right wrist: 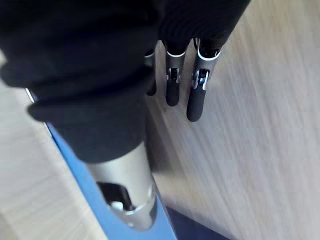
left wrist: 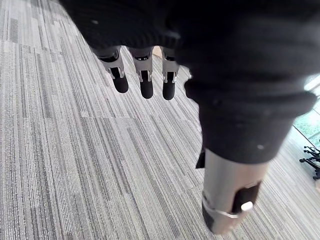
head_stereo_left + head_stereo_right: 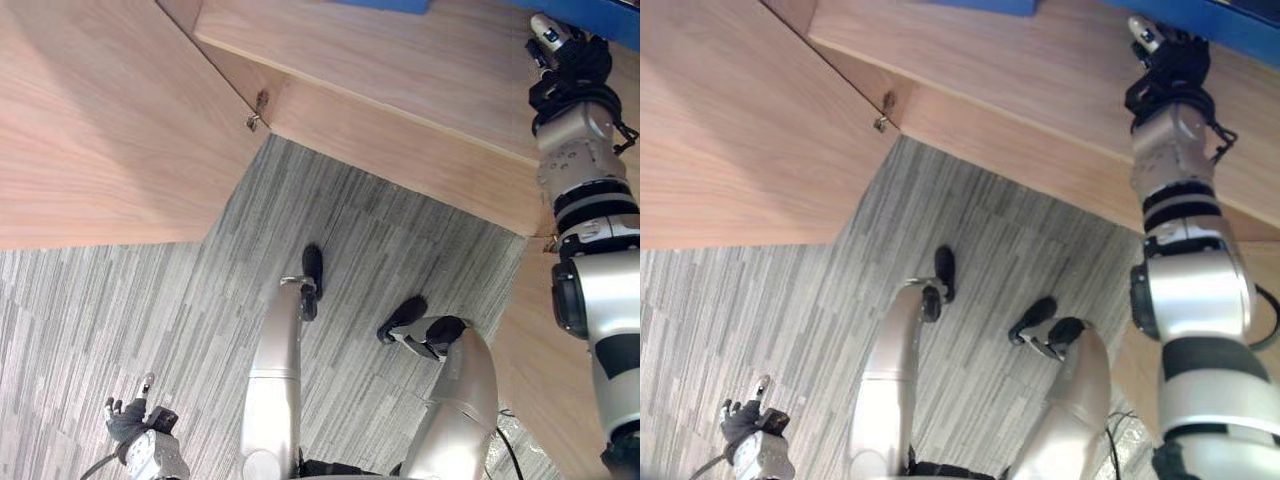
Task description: Walk over to the cabinet, pick up the folder, carry it to the office cabinet, place the folder inside the office cabinet, then close the office cabinet door
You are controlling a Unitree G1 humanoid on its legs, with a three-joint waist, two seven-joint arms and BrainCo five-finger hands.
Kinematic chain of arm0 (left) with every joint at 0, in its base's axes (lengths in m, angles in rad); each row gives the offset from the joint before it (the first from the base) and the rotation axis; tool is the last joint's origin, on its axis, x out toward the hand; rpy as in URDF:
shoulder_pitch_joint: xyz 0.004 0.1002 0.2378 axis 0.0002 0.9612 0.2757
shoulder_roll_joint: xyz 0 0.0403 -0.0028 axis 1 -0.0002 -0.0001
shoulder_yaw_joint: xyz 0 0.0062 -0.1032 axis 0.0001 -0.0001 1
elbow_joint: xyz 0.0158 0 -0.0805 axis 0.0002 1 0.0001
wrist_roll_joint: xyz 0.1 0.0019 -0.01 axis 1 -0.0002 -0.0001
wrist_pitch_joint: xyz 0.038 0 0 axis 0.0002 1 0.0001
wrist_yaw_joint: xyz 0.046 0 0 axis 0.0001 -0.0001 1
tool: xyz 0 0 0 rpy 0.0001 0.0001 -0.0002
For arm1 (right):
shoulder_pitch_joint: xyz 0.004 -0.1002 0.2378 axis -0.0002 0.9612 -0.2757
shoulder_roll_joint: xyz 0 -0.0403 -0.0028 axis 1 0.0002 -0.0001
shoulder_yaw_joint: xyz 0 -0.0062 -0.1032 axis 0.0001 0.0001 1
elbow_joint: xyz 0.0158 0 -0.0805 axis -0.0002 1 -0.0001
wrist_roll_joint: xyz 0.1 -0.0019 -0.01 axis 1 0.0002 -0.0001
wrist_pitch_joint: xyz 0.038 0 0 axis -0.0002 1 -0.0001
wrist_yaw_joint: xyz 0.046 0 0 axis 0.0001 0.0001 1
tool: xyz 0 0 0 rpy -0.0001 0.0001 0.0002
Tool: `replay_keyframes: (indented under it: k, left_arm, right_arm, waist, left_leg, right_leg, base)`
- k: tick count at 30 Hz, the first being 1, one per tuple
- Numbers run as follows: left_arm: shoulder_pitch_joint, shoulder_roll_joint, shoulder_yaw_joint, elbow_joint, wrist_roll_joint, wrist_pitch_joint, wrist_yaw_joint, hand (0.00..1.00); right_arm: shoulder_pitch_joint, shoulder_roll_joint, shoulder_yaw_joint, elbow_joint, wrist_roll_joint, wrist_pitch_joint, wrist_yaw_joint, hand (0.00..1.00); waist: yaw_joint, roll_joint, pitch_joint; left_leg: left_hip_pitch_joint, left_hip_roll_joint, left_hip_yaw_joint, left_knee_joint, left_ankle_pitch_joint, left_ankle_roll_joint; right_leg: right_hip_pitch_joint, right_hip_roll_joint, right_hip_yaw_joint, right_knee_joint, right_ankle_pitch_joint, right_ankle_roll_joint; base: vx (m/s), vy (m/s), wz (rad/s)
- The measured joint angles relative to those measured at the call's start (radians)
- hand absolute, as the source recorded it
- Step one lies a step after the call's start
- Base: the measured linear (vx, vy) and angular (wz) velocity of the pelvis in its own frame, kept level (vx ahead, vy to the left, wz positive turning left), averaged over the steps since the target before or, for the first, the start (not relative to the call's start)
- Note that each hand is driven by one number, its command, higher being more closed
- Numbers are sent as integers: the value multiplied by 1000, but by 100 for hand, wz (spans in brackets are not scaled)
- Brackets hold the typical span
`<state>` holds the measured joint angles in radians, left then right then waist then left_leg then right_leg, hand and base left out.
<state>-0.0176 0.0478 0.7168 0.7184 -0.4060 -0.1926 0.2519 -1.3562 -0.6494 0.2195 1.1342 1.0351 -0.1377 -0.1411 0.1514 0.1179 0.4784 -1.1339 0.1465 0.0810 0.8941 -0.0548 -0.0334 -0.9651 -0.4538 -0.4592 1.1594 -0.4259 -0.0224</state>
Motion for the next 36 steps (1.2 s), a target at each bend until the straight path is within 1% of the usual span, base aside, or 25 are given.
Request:
replay_keyframes:
  k: [5, 8, 10, 12, 13, 15, 16, 18, 19, 20, 21, 22, 23, 24, 25, 28, 31, 33, 34, 35, 36]
  left_arm:
    - [0, 0, 17, 1, 0, -1, -6, 0]
    - [0, 0, 17, 1, 0, -1, -8, 0]
    - [0, 0, 16, 2, -1, -1, -13, 0]
    - [0, 0, 16, 2, -1, -1, -29, 0]
    - [-1, 1, 16, 1, -1, -1, -33, 0]
    - [-1, 13, 16, 1, 0, 0, -50, 0]
    - [-1, 18, 16, 0, 0, 0, -54, 0]
    - [0, 33, 16, -2, 4, 11, -70, 0]
    - [0, 34, 16, -3, 5, 13, -75, 0]
    - [0, 35, 16, -7, 14, 21, -87, 0]
    - [0, 35, 16, -12, 17, 27, -94, 0]
    - [0, 34, 16, -15, 17, 29, -96, 0]
    - [0, 32, 16, -21, 17, 31, -102, 0]
    - [0, 33, 16, -23, 17, 31, -106, 0]
    - [1, 32, 12, -22, 16, 32, -116, 0]
    - [1, 31, 4, -21, 10, 32, -128, 0]
    - [1, 32, -25, -16, -9, 32, -130, 0]
    - [1, 34, -55, -4, -23, 32, -131, 0]
    - [1, 34, -55, 0, -26, 32, -132, 0]
    - [1, 35, -57, 8, -29, 31, -132, 0]
    - [1, 42, -62, 21, -32, 28, -132, 0]
  right_arm:
    - [2, -10, -2, 0, 0, 1, 0, 0]
    - [8, -9, -3, 0, -8, 1, 4, 0]
    - [17, -10, -3, 0, -55, 7, 18, 0]
    - [18, -11, 2, 5, -147, 34, 48, 0]
    - [18, -14, 9, 8, -177, 37, 58, 0]
    - [18, -34, 68, 17, -356, 53, 103, 0]
    - [17, -41, 87, 19, -412, 61, 115, 0]
    - [17, -61, 113, 5, -689, 85, 168, 0]
    - [22, -64, 116, -10, -759, 90, 180, 0]
    - [47, -69, 117, -65, -909, 97, 207, 0]
    - [91, -71, 124, -134, -1016, 100, 230, 0]
    - [116, -71, 127, -173, -1061, 100, 243, 0]
    - [172, -67, 144, -249, -1132, 100, 273, 0]
    - [196, -65, 157, -285, -1161, 99, 274, 0]
    - [240, -60, 192, -371, -1220, 100, 296, 0]
    - [277, -75, 258, -492, -1244, 110, 314, 0]
    - [309, -86, 328, -588, -1248, 116, 339, 0]
    - [342, -85, 413, -662, -1246, 116, 383, 0]
    - [347, -84, 434, -675, -1241, 115, 405, 0]
    - [354, -81, 511, -677, -1217, 116, 466, 0]
    - [380, -69, 588, -676, -1208, 116, 511, 0]
  waist:
    - [-6, -15, 0]
    - [-6, -16, 0]
    - [-7, -17, 0]
    - [-13, -18, 0]
    - [-15, -19, 0]
    - [-21, -33, -3]
    - [-21, -37, -4]
    - [-21, -48, -6]
    - [-21, -49, -6]
    - [-21, -52, -7]
    - [-22, -60, -10]
    - [-22, -62, -11]
    - [-23, -70, -13]
    - [-26, -75, -15]
    - [-31, -82, -18]
    - [-42, -83, -19]
    - [-43, -84, -18]
    - [-43, -87, -19]
    - [-42, -89, -20]
    - [-40, -92, -22]
    - [-27, -98, -25]
  left_leg:
    - [11, 1, 7, -14, 6, -2]
    - [14, 1, 8, -18, 8, -1]
    - [14, 1, 9, -20, 8, -1]
    - [14, 1, 10, -23, 8, 0]
    - [14, 1, 11, -24, 8, 0]
    - [20, 1, 13, -32, 10, 1]
    - [21, 2, 13, -33, 10, 1]
    - [26, 5, 13, -37, 10, 1]
    - [28, 6, 13, -38, 10, 1]
    - [34, 7, 14, -42, 10, 1]
    - [43, 8, 17, -52, 11, -1]
    - [48, 11, 18, -56, 11, -1]
    - [59, 15, 21, -63, 9, -4]
    - [63, 15, 25, -70, 9, -5]
    - [73, 17, 33, -83, 11, -5]
    - [76, 22, 39, -90, 12, -5]
    - [92, 32, 45, -102, 12, -4]
    - [129, 35, 52, -121, 12, -4]
    - [137, 36, 55, -127, 12, -5]
    - [150, 37, 58, -138, 12, -6]
    - [155, 41, 62, -149, 13, -8]
  right_leg:
    - [4, 1, 0, -6, -1, 5]
    - [6, 1, 0, -10, 2, 7]
    - [6, 3, 0, -15, 4, 8]
    - [6, 4, 0, -21, 9, 8]
    - [7, 4, 0, -23, 9, 7]
    - [8, 5, 0, -29, 12, 5]
    - [9, 6, 0, -30, 13, 3]
    - [14, 13, 0, -38, 16, 2]
    - [17, 14, 0, -40, 17, 2]
    - [23, 17, 0, -47, 19, 3]
    - [30, 21, -1, -57, 21, 7]
    - [35, 26, -1, -64, 24, 9]
    - [44, 33, -1, -77, 28, 11]
    - [45, 33, 0, -82, 29, 11]
    - [49, 36, 0, -96, 36, 10]
    - [50, 44, 0, -114, 47, 7]
    - [64, 58, 1, -137, 58, 8]
    - [95, 67, 3, -158, 62, 7]
    - [101, 69, 4, -164, 63, 8]
    - [110, 72, 3, -172, 63, 7]
    - [112, 78, 3, -184, 65, 3]
  base:
    - [-2, 4, -1]
    - [-2, 10, 0]
    - [-1, 37, -2]
    - [4, 37, -2]
    - [6, 35, -1]
    - [4, 16, -1]
    - [0, 0, 0]
    - [9, 13, -3]
    - [7, 20, -4]
    - [7, 22, -5]
    - [8, 23, -7]
    - [10, 25, -12]
    - [8, 23, -10]
    - [7, 33, -14]
    - [3, 27, -9]
    - [7, 30, -10]
    - [17, 18, -14]
    - [20, 2, -8]
    - [25, -9, -6]
    - [27, -16, -7]
    - [31, -17, -8]
